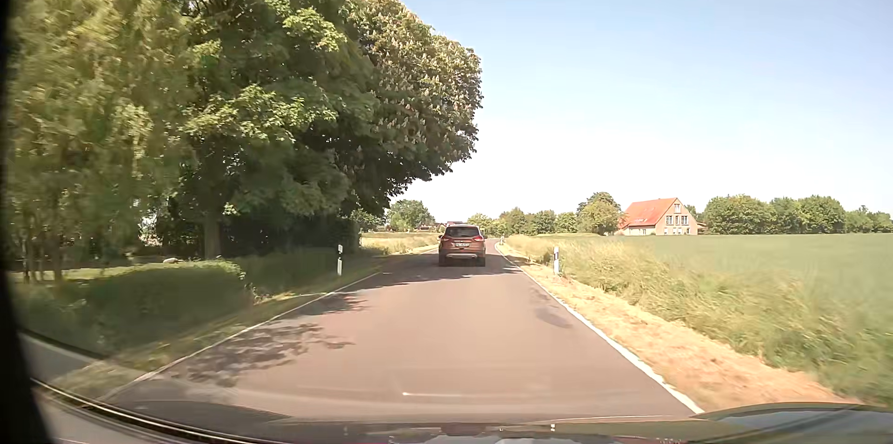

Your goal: Follow the waypoints while adhering to traffic rules and regulations

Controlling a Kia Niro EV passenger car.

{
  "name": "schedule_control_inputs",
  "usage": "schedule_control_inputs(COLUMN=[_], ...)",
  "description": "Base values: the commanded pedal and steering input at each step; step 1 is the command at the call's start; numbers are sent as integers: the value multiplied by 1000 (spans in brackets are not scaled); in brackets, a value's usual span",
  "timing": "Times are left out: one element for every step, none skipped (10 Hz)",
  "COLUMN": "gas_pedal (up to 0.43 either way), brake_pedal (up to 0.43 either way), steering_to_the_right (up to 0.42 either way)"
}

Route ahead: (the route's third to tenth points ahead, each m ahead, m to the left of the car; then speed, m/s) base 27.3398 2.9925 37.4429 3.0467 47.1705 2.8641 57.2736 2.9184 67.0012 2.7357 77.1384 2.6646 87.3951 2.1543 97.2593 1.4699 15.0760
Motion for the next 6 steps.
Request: schedule_control_inputs(gas_pedal=[228, 228, 228, 209, 197, 189], brake_pedal=[0, 0, 0, 0, 0, 0], steering_to_the_right=[2, 2, 1, 0, 0, 0])
